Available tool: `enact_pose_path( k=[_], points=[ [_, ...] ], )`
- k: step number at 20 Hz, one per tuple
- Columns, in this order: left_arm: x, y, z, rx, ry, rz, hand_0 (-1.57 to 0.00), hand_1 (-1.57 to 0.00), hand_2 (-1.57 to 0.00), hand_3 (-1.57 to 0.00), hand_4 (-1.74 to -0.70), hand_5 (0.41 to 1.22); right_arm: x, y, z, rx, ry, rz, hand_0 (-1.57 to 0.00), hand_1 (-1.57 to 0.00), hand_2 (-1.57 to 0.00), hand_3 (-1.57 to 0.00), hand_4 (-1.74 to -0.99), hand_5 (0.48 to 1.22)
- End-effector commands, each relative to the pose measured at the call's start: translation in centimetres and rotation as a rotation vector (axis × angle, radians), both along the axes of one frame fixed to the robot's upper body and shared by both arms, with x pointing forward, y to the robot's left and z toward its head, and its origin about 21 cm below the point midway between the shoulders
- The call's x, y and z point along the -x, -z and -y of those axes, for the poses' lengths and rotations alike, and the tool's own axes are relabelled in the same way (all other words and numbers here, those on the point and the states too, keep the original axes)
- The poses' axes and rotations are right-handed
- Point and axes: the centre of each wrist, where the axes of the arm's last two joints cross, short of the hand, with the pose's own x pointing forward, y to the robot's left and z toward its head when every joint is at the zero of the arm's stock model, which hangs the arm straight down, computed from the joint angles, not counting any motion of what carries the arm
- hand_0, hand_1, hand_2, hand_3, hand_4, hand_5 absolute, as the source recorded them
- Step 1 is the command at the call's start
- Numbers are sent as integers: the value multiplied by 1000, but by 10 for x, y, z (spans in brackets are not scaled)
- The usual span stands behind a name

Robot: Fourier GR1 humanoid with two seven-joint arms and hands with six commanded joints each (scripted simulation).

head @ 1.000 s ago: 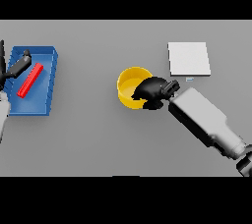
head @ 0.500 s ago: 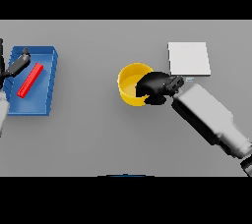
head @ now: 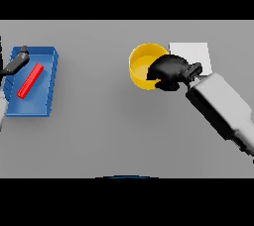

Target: Pick up the red beaker and tilt it to pour out 1 green nut into yellow bowl. Pick up the yellow bowl and place it on the metallic measuring scale.

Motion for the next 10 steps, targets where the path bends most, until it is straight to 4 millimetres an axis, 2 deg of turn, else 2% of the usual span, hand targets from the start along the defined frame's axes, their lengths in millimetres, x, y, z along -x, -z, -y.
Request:
enact_pose_path(
  k=[1, 5, 10],
  points=[
    [2, -1, 2, -4, 6, -9, 1, 1, 1, 1, -743, 700, -4, -3, 4, -6, 28, 1, -1569, -1569, -1465, -1347, -1740, 1220],
    [2, 1, 7, -10, -1, -20, 1, 1, 1, 1, -744, 710, -18, -14, 26, -21, 104, 64, -1570, -1570, -1504, -1239, -1741, 1221],
    [6, 1, 3, -2, -10, -26, 1, 1, 1, 1, -738, 703, -39, -19, 68, -28, 209, 114, -1571, -1571, -1527, -1192, -1741, 1221]
  ],
)
